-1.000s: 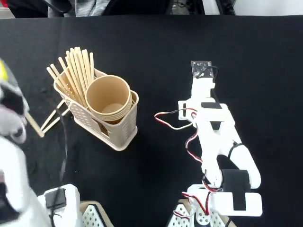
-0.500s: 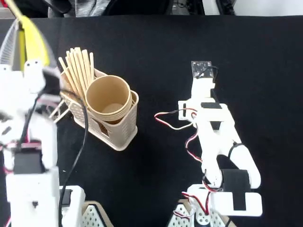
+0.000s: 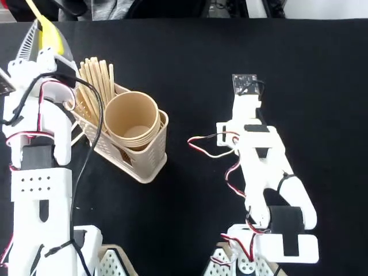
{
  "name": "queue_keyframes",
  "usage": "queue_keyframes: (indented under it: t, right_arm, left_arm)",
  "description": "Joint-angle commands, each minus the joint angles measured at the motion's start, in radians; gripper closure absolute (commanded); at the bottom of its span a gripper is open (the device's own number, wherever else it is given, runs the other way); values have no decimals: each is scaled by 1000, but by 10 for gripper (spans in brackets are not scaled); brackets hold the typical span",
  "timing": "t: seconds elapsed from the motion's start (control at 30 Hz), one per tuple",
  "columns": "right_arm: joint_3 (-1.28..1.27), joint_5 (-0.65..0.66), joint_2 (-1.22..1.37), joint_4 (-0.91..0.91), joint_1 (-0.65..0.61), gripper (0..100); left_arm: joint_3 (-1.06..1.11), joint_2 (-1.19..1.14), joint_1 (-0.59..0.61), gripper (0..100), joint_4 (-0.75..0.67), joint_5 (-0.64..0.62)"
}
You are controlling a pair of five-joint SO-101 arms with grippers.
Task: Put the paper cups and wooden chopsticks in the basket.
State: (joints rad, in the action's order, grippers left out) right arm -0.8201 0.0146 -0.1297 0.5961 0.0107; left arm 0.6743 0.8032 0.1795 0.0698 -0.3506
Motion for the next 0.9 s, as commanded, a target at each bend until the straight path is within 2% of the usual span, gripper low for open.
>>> queue_keyframes:
  t: [0.0, 0.17, 0.33, 0.73, 0.87]
  right_arm:
    - [7, -2, -22, -20, -14, 984]
    - [7, -2, -22, -20, -14, 984]
    - [7, -2, -22, -20, -14, 984]
    - [7, -2, -22, -20, -14, 984]
    - [7, -2, -22, -20, -12, 984]
  left_arm:
    - [-59, -2, -21, 970, 15, -5]
    - [-58, -2, -21, 968, 14, -5]
    - [-59, -2, -22, 911, 64, -11]
    - [-85, 17, -12, 909, 84, -8]
    - [-217, 57, 87, 887, 302, -9]
